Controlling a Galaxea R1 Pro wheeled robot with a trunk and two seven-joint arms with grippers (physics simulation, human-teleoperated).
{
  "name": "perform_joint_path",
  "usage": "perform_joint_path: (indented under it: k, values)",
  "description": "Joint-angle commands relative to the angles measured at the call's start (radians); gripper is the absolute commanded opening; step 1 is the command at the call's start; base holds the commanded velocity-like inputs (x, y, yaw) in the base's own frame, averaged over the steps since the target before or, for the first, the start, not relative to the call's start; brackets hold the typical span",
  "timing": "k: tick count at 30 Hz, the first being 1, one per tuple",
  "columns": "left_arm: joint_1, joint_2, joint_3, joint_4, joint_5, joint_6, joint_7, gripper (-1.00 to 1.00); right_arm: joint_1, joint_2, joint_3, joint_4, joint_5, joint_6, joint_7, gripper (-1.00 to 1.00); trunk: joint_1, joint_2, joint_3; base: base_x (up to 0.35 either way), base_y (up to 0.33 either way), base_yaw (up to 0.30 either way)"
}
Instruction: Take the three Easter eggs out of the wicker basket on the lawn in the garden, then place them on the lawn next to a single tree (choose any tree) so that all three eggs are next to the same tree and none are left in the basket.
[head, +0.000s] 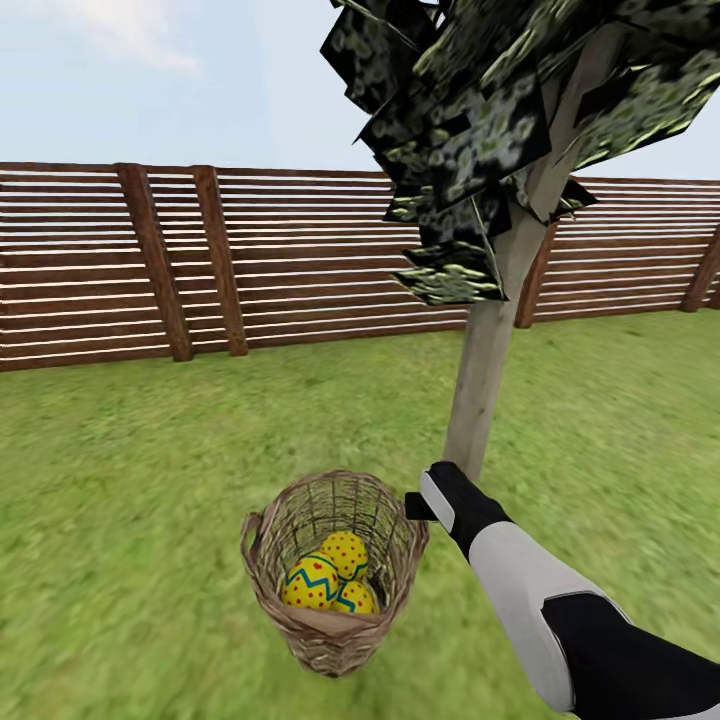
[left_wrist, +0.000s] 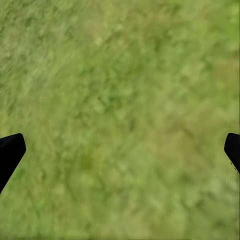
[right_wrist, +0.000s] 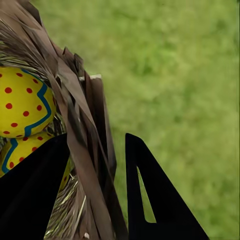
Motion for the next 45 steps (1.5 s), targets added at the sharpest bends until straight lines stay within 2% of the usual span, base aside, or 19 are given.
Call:
perform_joint_path:
  k: [1, 29, 45]
  values:
    - [0.001, 0.0, 0.001, -0.001, 0.009, 0.006, -0.001, 1.0, -0.001, 0.0, 0.004, -0.001, -0.016, 0.001, -0.008, -1.0, 0.001, 0.0, -0.001, 0.336, 0.095, 0.044]
    - [0.001, 0.0, 0.001, -0.002, 0.009, 0.008, -0.003, 1.0, -0.001, 0.0, 0.003, -0.001, -0.016, 0.001, -0.008, -1.0, 0.001, 0.0, -0.001, 0.274, 0.184, 0.002]
    - [0.001, 0.0, 0.001, -0.007, 0.009, 0.008, -0.005, 1.0, -0.001, 0.0, 0.003, -0.001, -0.016, 0.003, -0.008, -1.0, 0.001, 0.0, 0.005, 0.156, 0.12, -0.063]
